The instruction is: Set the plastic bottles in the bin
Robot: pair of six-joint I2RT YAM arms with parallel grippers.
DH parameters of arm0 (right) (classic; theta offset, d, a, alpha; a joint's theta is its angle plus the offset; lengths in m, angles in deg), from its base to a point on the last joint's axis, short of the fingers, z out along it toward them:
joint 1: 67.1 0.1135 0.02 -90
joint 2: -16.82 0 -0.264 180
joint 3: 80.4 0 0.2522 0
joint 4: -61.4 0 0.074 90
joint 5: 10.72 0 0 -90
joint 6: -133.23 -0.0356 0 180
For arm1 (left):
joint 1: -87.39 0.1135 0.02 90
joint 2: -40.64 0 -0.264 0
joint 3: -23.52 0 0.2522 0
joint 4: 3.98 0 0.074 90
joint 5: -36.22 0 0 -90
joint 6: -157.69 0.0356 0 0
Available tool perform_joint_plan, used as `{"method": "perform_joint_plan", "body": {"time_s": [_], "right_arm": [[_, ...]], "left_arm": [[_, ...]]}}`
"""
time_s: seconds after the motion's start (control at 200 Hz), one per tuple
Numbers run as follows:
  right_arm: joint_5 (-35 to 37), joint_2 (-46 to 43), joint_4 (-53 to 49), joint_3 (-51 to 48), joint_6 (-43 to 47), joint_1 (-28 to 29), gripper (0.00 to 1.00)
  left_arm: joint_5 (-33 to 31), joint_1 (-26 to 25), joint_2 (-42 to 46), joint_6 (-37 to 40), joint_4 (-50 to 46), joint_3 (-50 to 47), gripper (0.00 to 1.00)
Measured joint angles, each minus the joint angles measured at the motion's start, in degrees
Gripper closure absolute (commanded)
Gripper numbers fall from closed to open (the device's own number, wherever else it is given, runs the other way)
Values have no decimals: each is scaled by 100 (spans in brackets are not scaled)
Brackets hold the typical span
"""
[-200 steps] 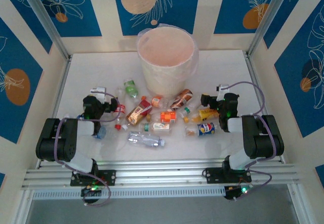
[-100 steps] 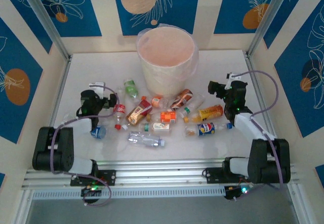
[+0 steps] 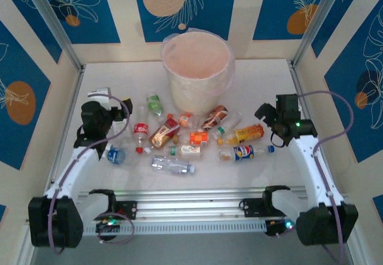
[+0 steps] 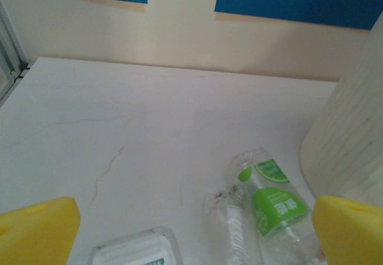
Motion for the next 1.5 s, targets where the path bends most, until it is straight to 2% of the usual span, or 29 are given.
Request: {"method": "perform_joint_plan", "body": {"time_s": [0.235, 0.37, 0.53, 0.84, 1.065, 1.5], "right_arm": [[-741, -809, -977, -675, -925, 278, 1], [-1161, -890, -966, -1274, -1390, 643, 1], [-1432, -758, -699, -1714, -1799, 970, 0], [-1447, -376, 74, -1864, -2052, 1008, 0], [-1285, 92, 319, -1864, -2155, 1001, 3], [-1102, 151, 706, -2334, -2306, 787, 19]], "left_arm": [[2, 0, 846, -334, -745, -157, 0], [2, 0, 1255, -431, -933, -282, 0], [0, 0, 1353, -457, -1040, -302, 0], [4, 0, 1231, -546, -1095, -302, 0], [2, 0, 1231, -568, -1174, -302, 0], [2, 0, 1233, -584, -1233, -302, 0]]}}
